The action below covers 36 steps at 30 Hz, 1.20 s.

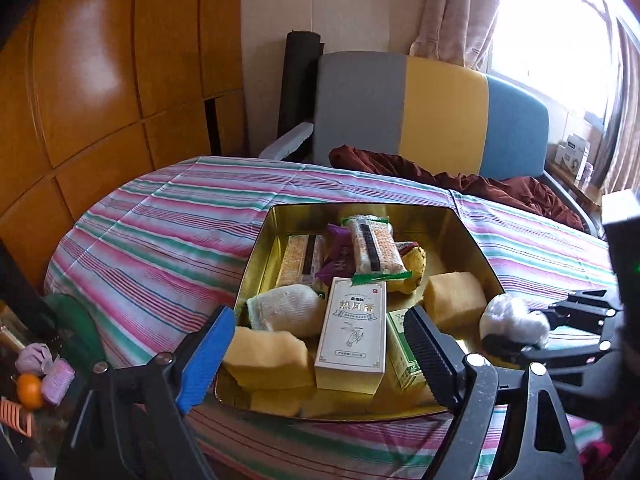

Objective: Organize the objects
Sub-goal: 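Carry the white wrapped ball into the tray and open the right gripper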

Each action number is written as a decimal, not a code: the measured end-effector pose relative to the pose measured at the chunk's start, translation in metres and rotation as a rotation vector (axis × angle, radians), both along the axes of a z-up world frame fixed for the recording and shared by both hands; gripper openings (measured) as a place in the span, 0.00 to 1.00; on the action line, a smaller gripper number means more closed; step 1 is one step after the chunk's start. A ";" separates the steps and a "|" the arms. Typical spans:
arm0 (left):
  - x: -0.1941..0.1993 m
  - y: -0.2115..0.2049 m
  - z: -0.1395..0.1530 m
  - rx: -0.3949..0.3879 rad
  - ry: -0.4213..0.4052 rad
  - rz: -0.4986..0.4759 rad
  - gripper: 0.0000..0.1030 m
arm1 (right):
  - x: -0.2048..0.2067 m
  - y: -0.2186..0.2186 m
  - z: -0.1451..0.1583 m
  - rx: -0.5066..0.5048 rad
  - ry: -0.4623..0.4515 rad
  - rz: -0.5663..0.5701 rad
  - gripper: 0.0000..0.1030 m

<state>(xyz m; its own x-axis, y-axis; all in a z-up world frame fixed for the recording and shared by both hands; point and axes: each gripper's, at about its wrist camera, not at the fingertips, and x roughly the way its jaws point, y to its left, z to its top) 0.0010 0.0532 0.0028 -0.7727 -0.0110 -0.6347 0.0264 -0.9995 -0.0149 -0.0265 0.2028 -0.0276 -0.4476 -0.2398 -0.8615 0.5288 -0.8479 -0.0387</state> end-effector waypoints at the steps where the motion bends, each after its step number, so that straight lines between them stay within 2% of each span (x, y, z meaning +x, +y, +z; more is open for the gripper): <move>1: 0.001 -0.001 0.000 0.000 -0.001 0.002 0.85 | 0.000 -0.003 -0.002 0.013 0.001 0.005 0.35; 6: 0.001 -0.007 -0.003 0.015 -0.009 0.016 0.90 | -0.001 -0.016 -0.013 0.089 0.003 0.027 0.35; 11: 0.000 -0.010 -0.005 0.022 -0.020 0.023 0.91 | -0.003 -0.023 -0.020 0.126 0.000 0.036 0.36; 16: 0.001 -0.010 -0.007 0.023 -0.022 0.028 0.97 | -0.005 -0.025 -0.027 0.152 -0.010 0.035 0.36; 18: 0.000 -0.010 -0.007 0.027 -0.025 0.026 1.00 | -0.006 -0.025 -0.028 0.148 -0.018 0.036 0.42; 23: 0.002 -0.006 -0.004 0.017 -0.015 0.028 1.00 | -0.005 -0.020 -0.023 0.091 -0.021 0.015 0.59; 29: 0.007 0.001 0.002 0.000 -0.004 0.052 1.00 | 0.000 -0.008 -0.003 -0.008 0.016 -0.062 0.60; 33: 0.012 -0.002 0.004 0.032 0.006 0.077 1.00 | 0.007 -0.003 0.008 -0.066 0.029 -0.099 0.60; 36: 0.019 -0.007 0.008 0.091 0.041 0.058 1.00 | 0.013 -0.002 0.013 -0.082 0.040 -0.108 0.60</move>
